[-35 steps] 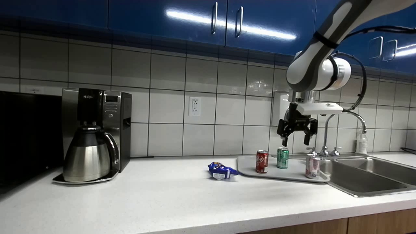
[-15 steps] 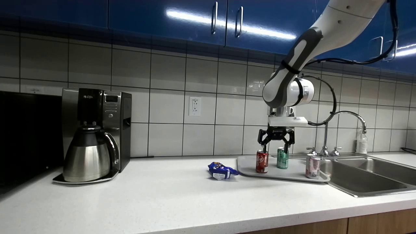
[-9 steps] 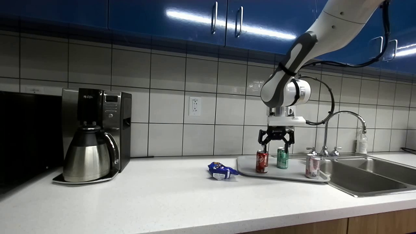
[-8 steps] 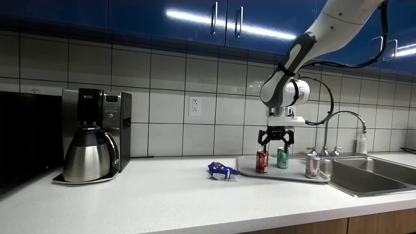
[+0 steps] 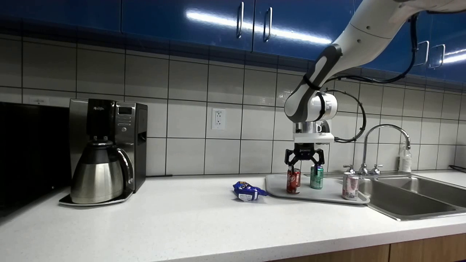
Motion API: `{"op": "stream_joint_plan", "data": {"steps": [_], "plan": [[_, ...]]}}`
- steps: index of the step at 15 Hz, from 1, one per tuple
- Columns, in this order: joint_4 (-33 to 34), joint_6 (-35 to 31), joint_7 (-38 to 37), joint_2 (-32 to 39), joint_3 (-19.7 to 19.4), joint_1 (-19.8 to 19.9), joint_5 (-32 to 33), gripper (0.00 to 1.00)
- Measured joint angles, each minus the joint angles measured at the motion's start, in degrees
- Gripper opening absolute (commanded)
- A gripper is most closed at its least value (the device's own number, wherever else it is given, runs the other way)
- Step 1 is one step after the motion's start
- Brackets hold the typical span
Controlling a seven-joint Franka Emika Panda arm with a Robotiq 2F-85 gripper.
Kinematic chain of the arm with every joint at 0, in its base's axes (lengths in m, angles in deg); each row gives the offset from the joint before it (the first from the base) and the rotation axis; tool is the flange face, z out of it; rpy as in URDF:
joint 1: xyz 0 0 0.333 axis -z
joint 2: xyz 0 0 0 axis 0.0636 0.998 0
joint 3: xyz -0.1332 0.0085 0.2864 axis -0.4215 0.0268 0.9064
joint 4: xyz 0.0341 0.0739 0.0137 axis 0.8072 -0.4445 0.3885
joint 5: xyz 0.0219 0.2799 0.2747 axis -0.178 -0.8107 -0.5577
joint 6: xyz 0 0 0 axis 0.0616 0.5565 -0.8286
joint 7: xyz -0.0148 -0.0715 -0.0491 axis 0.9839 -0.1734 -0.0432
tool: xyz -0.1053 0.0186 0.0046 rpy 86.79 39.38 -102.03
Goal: Move the soda cans to the counter
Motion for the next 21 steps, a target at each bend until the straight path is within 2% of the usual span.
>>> {"op": "stream_joint_plan", "data": {"steps": [21], "plan": [[11.13, 0.27, -7.77, 9.88, -3.28, -3.65, -0.36, 1.00]]}}
